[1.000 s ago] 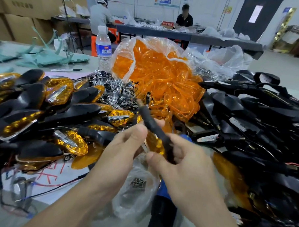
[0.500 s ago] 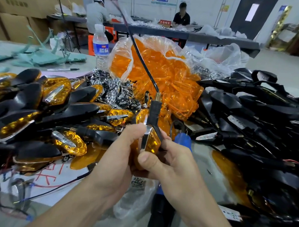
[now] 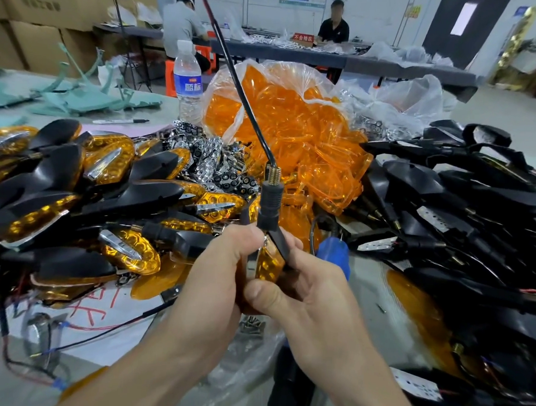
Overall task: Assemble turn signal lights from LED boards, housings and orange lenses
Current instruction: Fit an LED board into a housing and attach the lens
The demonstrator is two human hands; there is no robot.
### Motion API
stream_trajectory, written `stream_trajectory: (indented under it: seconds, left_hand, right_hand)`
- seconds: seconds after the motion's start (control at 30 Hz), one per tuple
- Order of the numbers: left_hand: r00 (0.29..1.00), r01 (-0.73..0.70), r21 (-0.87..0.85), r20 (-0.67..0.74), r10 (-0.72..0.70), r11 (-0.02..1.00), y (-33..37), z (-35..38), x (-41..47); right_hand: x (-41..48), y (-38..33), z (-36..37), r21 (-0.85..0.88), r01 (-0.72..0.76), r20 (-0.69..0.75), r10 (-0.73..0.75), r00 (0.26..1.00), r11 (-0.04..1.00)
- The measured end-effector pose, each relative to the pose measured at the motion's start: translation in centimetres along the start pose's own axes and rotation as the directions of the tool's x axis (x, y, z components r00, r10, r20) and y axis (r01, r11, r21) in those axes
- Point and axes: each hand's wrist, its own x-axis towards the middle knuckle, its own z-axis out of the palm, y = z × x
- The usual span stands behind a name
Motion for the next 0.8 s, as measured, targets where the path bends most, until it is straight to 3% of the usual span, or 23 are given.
stream_trajectory:
  seconds: [0.07,0.23,0.47,0.63,0.73,0.8]
  left_hand:
    - [1.0,0.019,-0.14,0.027,-0.015,0.99,-0.1,0.8,0.2]
    - [0.997,0.052,-0.203,-0.043,-0.062,0.978,-0.3,1.6,0.5]
    - [0.996,0.053,-0.114,-0.071,-0.062,0.992,0.1,1.1,1.1]
    - [0.999,-0.038,-0.104,-0.015,0.037,0.994,-0.9,-0.5,1.8]
    - [0.985,-0.101,-0.087,0.131,0.112,0.991,-0.8,-0.9,2.0]
    - [0.983,-0.106,-0.093,0.139,0.118,0.99,-1.1,-1.0,2.3]
  right_hand:
    - [0.0,0.3,-0.1,-0.019,-0.009,-0.008,0.008,1.0,1.0]
    - [0.1,0.5,0.0,0.014,-0.01,-0.029,0.01,1.0,1.0]
    - [0.3,0.0,0.3,0.08,-0.018,-0.028,0.02,0.999,0.997]
    - [0.1,-0.1,-0.1,0.006,-0.016,-0.098,0.017,0.995,1.0]
    - [0.1,-0.2,-0.4,-0.029,-0.035,-0.101,0.032,0.994,0.999]
    - [0.0,-0.3,-0.7,-0.061,-0.083,-0.097,0.077,0.992,0.995]
